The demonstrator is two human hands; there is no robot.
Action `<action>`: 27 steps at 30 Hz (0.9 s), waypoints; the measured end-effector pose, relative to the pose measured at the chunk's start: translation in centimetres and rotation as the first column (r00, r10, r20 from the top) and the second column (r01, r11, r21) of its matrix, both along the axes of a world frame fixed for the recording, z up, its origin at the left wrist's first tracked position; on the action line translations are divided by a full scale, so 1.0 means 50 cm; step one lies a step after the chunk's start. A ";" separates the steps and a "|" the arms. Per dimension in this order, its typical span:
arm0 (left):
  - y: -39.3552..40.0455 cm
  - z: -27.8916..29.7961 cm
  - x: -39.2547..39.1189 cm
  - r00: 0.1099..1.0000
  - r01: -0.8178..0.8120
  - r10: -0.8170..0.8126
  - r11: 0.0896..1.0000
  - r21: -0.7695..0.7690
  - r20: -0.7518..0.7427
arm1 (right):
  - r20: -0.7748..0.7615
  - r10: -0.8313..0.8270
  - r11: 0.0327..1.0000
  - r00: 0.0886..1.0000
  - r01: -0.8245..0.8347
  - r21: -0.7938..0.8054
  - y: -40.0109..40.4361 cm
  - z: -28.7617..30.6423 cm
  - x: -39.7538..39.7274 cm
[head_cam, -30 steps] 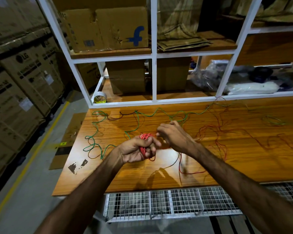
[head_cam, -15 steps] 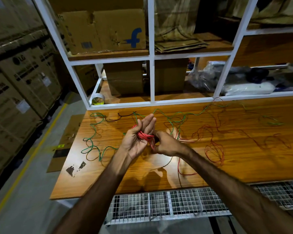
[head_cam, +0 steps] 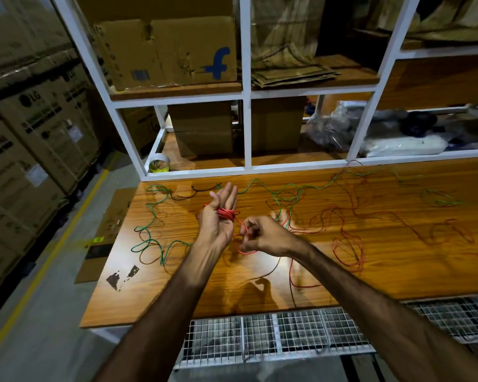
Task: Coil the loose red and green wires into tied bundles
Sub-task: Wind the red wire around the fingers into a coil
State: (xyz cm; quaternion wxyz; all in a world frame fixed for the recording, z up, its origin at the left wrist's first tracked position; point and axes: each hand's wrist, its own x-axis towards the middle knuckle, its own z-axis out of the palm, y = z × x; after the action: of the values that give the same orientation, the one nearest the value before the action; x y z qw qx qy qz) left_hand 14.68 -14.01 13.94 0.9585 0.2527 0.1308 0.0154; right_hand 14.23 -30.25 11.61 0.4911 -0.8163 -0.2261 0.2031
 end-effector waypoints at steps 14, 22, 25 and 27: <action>-0.035 -0.041 -0.039 0.992 -0.071 -0.077 0.356 0.932 0.104 | -0.296 0.091 0.996 0.951 -0.091 0.013 -0.011 0.034 0.014; -0.010 -0.054 -0.049 0.951 -0.189 -0.279 -0.176 0.966 0.135 | -0.174 0.050 0.970 0.984 -0.089 -0.225 -0.047 0.078 0.052; -0.004 -0.054 -0.045 0.939 -0.144 -0.340 -0.223 0.964 0.061 | 0.019 0.111 0.922 0.994 -0.096 -0.376 -0.052 0.087 0.070; 0.003 -0.053 -0.045 0.934 -0.052 -0.356 -0.144 0.988 -0.003 | 0.137 0.148 0.875 0.979 -0.065 -0.480 -0.065 0.085 0.077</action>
State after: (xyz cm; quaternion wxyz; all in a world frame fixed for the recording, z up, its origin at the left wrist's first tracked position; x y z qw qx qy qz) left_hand 12.42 -13.85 11.29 0.4443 0.8910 -0.0889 0.0279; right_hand 18.07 -33.48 15.87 0.2440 -0.9120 -0.2553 0.2087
